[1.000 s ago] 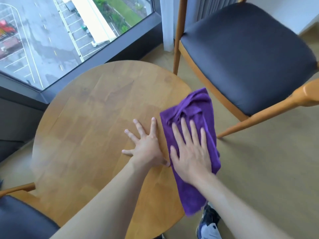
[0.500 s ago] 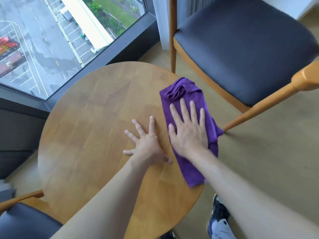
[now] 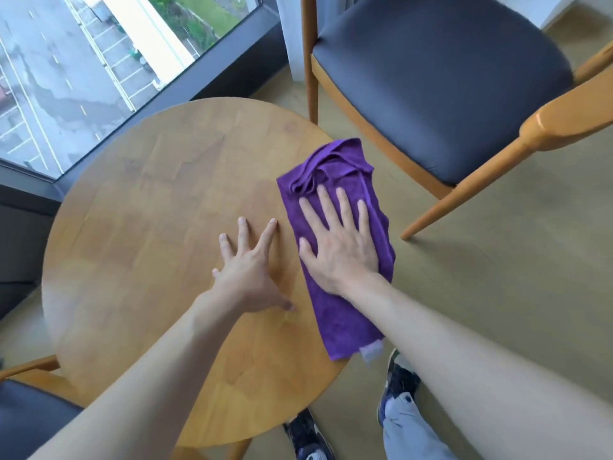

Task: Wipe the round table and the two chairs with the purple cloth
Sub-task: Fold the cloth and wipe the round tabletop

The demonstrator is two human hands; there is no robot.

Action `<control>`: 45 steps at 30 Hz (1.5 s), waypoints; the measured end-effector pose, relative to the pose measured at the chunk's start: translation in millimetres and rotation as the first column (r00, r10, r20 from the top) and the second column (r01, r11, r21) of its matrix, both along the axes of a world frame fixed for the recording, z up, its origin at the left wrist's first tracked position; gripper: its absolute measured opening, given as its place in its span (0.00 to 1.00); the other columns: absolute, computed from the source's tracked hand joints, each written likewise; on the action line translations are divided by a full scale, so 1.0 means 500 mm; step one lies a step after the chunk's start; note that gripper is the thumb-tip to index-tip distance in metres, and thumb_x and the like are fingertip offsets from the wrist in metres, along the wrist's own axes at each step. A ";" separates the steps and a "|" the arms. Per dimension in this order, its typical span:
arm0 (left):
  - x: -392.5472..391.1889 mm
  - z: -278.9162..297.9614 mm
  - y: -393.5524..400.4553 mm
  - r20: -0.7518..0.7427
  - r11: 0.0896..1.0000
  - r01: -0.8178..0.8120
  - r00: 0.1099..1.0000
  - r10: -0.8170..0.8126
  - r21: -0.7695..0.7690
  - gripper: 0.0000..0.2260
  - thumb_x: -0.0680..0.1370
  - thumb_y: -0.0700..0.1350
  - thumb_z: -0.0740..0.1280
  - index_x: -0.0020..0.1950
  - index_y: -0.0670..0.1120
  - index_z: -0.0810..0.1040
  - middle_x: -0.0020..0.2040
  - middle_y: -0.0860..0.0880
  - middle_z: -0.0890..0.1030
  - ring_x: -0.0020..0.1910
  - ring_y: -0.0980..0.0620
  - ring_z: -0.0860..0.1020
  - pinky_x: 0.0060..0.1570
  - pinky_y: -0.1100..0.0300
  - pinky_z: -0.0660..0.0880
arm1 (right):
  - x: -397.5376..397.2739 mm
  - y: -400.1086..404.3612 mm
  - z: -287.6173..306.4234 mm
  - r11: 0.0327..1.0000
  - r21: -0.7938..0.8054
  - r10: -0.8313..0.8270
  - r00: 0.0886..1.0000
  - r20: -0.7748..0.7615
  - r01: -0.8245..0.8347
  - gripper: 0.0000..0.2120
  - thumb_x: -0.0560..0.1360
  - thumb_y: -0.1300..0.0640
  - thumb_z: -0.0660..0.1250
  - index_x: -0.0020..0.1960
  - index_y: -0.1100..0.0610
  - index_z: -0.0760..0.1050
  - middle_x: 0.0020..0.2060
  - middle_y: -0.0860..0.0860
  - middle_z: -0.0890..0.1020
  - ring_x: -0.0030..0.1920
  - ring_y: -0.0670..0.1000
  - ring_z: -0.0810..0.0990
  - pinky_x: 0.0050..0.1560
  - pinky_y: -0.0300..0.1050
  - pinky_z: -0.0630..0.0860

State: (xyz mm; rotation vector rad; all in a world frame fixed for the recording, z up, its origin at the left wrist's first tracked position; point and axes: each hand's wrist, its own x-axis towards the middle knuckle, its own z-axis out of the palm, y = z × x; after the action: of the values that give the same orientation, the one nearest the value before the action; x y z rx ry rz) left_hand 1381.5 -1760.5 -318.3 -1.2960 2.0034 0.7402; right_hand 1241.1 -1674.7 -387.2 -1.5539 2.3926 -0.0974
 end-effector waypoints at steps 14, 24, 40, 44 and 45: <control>0.083 -0.002 0.079 0.017 0.996 -0.041 0.999 0.042 -0.073 0.71 0.57 0.56 0.86 0.75 0.72 0.30 0.79 0.54 0.25 0.79 0.31 0.34 0.64 0.21 0.62 | 0.122 0.231 0.006 0.965 -0.059 0.258 0.965 0.039 -0.255 0.34 0.80 0.40 0.57 0.83 0.47 0.55 0.83 0.52 0.54 0.83 0.58 0.51 0.80 0.63 0.50; 0.084 -0.009 0.076 0.031 0.994 -0.051 0.998 0.054 -0.093 0.72 0.55 0.55 0.87 0.74 0.73 0.30 0.78 0.55 0.25 0.79 0.31 0.35 0.64 0.20 0.61 | 0.051 0.035 0.008 0.990 -0.010 -0.140 0.989 -0.035 0.140 0.34 0.81 0.42 0.51 0.84 0.49 0.48 0.84 0.54 0.47 0.83 0.59 0.45 0.80 0.64 0.45; 0.084 -0.010 0.077 0.029 0.995 -0.020 0.999 0.022 -0.093 0.71 0.56 0.57 0.86 0.76 0.70 0.31 0.79 0.52 0.27 0.80 0.31 0.36 0.66 0.21 0.62 | 0.036 0.019 -0.001 0.995 -0.002 -0.104 0.993 -0.059 0.104 0.35 0.80 0.38 0.49 0.84 0.46 0.47 0.84 0.51 0.47 0.83 0.58 0.45 0.80 0.63 0.44; 0.092 -0.002 0.079 -0.002 0.996 0.013 1.000 -0.013 -0.091 0.69 0.58 0.59 0.85 0.78 0.68 0.32 0.80 0.51 0.27 0.80 0.31 0.36 0.66 0.22 0.62 | 0.114 0.073 -0.002 0.990 -0.031 -0.140 0.988 -0.061 0.138 0.35 0.80 0.41 0.50 0.84 0.47 0.46 0.84 0.53 0.47 0.83 0.59 0.45 0.80 0.64 0.44; 0.103 0.001 0.079 -0.024 0.995 0.032 0.999 -0.034 -0.093 0.69 0.58 0.60 0.85 0.79 0.67 0.33 0.80 0.51 0.28 0.80 0.32 0.37 0.67 0.23 0.63 | 0.128 0.086 -0.003 0.990 -0.033 -0.138 0.989 -0.057 0.136 0.35 0.80 0.41 0.51 0.84 0.48 0.47 0.84 0.53 0.47 0.83 0.60 0.45 0.80 0.64 0.45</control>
State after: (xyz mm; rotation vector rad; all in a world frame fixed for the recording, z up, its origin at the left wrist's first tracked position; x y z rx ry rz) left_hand 1432.8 -1721.0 -317.9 -1.3091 2.0964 0.6582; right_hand 1304.9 -1631.8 -388.7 -1.4225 2.5537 -0.1165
